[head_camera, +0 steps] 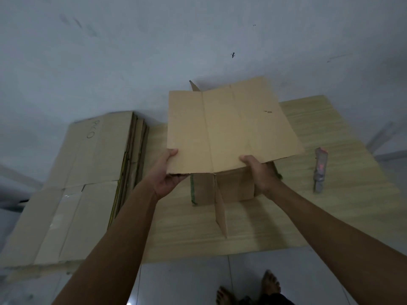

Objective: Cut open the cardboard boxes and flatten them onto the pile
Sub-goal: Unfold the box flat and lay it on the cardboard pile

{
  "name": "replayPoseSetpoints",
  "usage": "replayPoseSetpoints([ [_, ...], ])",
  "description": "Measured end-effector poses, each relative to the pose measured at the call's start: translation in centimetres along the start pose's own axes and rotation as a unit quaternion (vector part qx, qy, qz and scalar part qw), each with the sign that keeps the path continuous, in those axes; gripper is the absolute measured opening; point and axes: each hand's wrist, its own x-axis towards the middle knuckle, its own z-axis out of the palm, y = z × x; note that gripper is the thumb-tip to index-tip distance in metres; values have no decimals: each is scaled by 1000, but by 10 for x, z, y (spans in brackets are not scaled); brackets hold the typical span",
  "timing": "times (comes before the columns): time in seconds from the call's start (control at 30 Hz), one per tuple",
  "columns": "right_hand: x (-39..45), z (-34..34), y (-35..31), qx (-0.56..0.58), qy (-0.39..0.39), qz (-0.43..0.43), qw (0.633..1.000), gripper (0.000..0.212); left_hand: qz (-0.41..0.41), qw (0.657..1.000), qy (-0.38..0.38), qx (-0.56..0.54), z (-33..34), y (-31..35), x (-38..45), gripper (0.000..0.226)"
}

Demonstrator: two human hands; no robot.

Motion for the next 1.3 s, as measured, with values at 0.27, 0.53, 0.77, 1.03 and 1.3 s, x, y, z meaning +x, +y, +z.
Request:
replayPoseSetpoints([
  [0.27,20,11,-10,-15,61,29,998,70,60,994,-53,-72,-8,-36,-11,48],
  [0.53,29,3,-6,-117,86,-76,986,73,178,901,-147,368,12,-69,-23,31],
  [0.77,19,-18,-8,-379,203,-293,854,104,280,853,43,439,33,-81,-2,24],
  [1.03,5,-25,0,-462,284,-372,754,56,339,816,48,465,44,-73,2,21],
  [1.3,1,-12,-9,-595,225,-284,718,69,339,812,-5,476,31,-65,2,16],
])
